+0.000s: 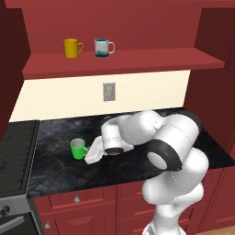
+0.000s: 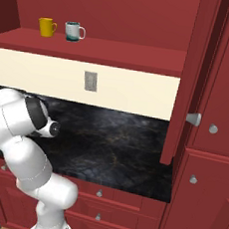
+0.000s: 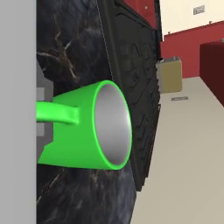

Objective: Pick the mug on the counter and place it in the cabinet with the handle facing the right, like the mugs already inside.

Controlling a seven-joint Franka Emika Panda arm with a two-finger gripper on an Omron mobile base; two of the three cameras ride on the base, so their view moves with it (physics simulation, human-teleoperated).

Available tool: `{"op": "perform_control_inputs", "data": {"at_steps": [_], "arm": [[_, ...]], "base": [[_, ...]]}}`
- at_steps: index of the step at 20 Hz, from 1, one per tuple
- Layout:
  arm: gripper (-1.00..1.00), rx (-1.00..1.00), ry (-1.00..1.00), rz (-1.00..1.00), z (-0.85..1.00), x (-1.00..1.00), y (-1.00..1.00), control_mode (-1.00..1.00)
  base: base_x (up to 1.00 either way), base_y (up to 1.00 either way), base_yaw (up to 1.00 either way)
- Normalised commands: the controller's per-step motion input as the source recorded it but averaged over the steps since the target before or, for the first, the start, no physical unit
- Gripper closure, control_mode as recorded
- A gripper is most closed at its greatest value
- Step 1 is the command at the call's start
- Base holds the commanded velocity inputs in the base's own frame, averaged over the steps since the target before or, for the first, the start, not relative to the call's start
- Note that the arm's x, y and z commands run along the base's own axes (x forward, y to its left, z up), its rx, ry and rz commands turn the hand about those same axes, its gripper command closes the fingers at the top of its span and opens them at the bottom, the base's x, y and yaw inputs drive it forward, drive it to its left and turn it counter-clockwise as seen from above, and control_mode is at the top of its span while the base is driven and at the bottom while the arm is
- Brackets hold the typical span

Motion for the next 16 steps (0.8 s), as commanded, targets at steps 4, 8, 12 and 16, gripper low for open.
{"op": "perform_control_inputs", "data": {"at_steps": [4, 8, 12, 16], "arm": [[1.00, 0.00, 0.00, 0.00, 0.62, 0.00, 0.00, -1.00], [1.00, 0.00, 0.00, 0.00, 0.86, -0.12, -0.02, -1.00], [1.00, 0.00, 0.01, 0.00, 0.96, -0.25, -0.08, -1.00], [1.00, 0.00, 0.00, 0.01, 0.96, -0.32, -0.14, -1.00]], "base": [[0.00, 0.00, 0.00], [0.00, 0.00, 0.00], [0.00, 0.00, 0.00], [0.00, 0.00, 0.00]]}}
